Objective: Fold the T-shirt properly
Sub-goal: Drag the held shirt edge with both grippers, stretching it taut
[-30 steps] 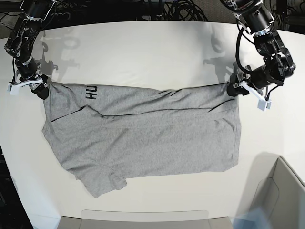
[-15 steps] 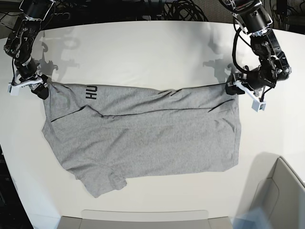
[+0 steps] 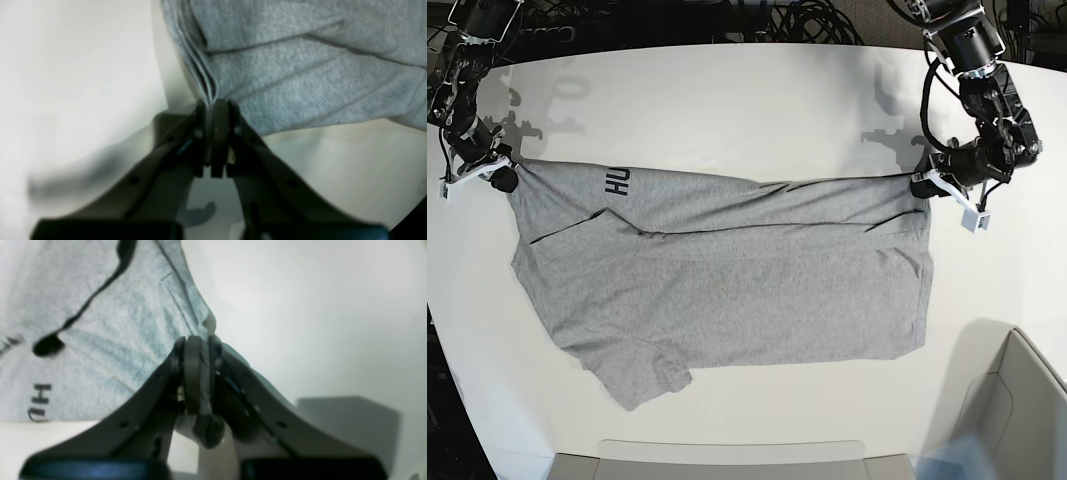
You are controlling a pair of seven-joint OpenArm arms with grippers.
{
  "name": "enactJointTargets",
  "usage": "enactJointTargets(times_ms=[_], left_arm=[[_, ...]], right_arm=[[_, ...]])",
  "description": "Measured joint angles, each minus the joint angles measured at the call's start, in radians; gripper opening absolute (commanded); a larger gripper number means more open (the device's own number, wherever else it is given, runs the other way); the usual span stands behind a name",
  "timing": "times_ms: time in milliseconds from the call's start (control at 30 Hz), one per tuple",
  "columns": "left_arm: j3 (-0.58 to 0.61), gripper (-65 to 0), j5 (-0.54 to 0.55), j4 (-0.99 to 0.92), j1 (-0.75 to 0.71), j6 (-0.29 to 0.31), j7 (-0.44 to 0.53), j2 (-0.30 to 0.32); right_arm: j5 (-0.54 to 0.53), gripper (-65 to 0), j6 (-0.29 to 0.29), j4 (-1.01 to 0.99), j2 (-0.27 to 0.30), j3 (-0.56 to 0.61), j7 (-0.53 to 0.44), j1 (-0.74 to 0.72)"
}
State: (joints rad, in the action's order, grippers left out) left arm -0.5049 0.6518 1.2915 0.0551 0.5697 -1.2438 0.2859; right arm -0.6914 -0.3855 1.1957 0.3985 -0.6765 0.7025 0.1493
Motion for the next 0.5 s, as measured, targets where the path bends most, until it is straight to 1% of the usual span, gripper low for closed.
enactJointTargets(times_ms=[233, 333, 400, 500], left_arm=[[-0.004, -65.0, 0.026, 0.008, -0.076, 0.009, 0.028, 0.037], [-0.074, -65.0, 0.036, 0.016, -0.12, 0.016, 0.03, 0.033], [-0.123, -65.0, 0.025, 0.059, -0.163, 0.011, 0.022, 0.033], [-0.14, -65.0, 0.009, 0.151, -0.255, 0.006, 0.014, 0.044]], right_arm=[[0.003, -65.0, 0.0, 0.144, -0.01, 0.003, 0.012, 0.111], [-0.003, -65.0, 0.0, 0.154, -0.011, 0.003, 0.008, 0.134], [-0.005, -65.0, 0.0, 0.154, -0.011, 0.004, 0.009, 0.157], [-0.021, -65.0, -0.001, 0.156, -0.011, 0.004, -0.003, 0.188]])
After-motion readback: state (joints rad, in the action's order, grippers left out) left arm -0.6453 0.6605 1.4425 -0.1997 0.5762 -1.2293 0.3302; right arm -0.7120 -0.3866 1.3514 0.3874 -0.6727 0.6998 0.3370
